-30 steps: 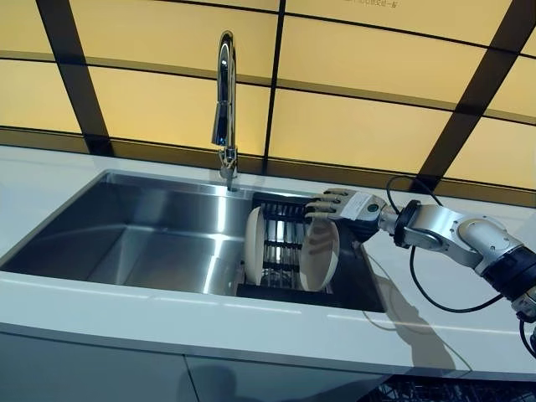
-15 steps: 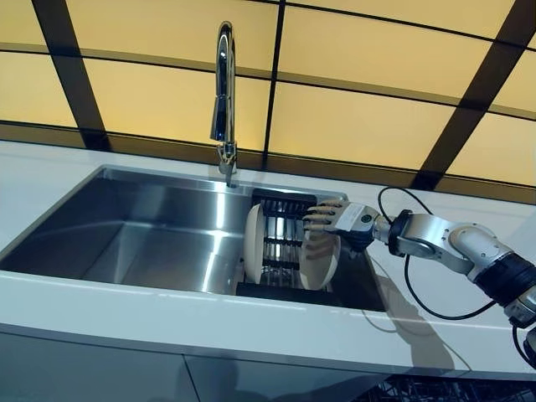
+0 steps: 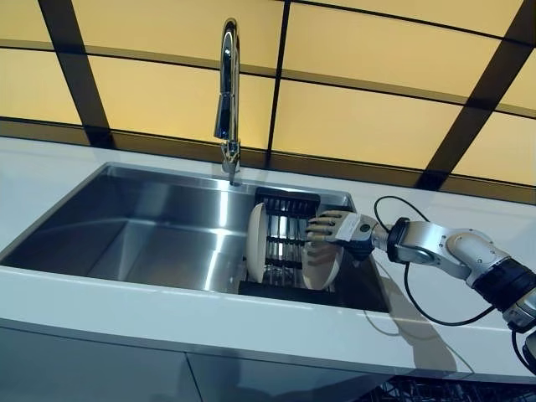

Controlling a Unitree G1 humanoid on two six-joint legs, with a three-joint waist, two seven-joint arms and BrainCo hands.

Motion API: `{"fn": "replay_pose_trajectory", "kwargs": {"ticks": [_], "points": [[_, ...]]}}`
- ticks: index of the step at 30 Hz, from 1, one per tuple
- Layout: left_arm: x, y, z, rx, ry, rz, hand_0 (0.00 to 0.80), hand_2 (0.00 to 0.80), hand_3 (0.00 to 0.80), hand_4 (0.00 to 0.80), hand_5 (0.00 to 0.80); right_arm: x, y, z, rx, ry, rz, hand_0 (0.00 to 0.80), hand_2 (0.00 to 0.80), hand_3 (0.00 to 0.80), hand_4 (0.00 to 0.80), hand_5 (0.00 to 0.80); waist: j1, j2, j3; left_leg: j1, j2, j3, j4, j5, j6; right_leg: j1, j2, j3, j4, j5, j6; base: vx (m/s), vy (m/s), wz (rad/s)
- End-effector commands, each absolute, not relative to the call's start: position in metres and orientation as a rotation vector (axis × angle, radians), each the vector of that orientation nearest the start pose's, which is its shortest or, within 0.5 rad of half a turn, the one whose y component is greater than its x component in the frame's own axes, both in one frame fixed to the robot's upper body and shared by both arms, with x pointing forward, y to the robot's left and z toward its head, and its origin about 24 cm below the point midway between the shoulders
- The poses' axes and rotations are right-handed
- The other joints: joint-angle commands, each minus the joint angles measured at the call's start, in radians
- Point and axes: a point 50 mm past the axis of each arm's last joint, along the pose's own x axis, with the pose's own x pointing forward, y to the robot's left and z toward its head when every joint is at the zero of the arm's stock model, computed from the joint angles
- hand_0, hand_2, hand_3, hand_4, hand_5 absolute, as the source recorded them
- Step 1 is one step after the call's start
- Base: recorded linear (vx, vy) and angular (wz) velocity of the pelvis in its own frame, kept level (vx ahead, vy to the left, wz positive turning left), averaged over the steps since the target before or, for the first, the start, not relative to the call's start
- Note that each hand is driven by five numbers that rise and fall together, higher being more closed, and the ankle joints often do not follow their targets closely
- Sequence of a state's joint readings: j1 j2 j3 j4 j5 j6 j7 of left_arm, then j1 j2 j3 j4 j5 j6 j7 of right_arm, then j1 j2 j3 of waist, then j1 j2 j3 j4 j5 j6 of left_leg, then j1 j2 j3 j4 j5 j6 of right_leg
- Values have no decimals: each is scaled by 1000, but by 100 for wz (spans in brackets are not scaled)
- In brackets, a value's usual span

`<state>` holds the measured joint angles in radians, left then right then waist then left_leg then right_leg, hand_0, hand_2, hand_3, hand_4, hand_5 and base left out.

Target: Take plates into dishwasher

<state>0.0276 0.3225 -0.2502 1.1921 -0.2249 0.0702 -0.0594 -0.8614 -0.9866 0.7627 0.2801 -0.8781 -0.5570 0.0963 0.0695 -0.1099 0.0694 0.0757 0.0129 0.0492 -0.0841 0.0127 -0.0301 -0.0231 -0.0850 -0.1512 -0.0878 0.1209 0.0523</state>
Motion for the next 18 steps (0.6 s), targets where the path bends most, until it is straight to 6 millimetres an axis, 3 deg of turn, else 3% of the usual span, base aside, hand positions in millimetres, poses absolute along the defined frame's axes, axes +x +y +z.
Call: {"fn": "replay_pose_trajectory", "kwargs": {"ticks": [1, 18], "points": [[94, 257, -154, 145, 1233, 102, 0, 0, 0, 0, 0, 327, -163, 173, -2144, -689, 835, 800, 800, 800, 800, 800, 27, -10, 20, -54, -34, -25, -3, 10, 31, 36, -11, -27, 27, -29, 69, -37, 7, 1], [95, 251, -155, 131, 1218, 90, 0, 0, 0, 0, 0, 331, -170, 178, -2240, -714, 814, 800, 800, 800, 800, 800, 27, -9, 10, -54, -33, -25, -3, 12, 27, 41, -9, -29, 21, -31, 67, -4, 1, 0]]}}
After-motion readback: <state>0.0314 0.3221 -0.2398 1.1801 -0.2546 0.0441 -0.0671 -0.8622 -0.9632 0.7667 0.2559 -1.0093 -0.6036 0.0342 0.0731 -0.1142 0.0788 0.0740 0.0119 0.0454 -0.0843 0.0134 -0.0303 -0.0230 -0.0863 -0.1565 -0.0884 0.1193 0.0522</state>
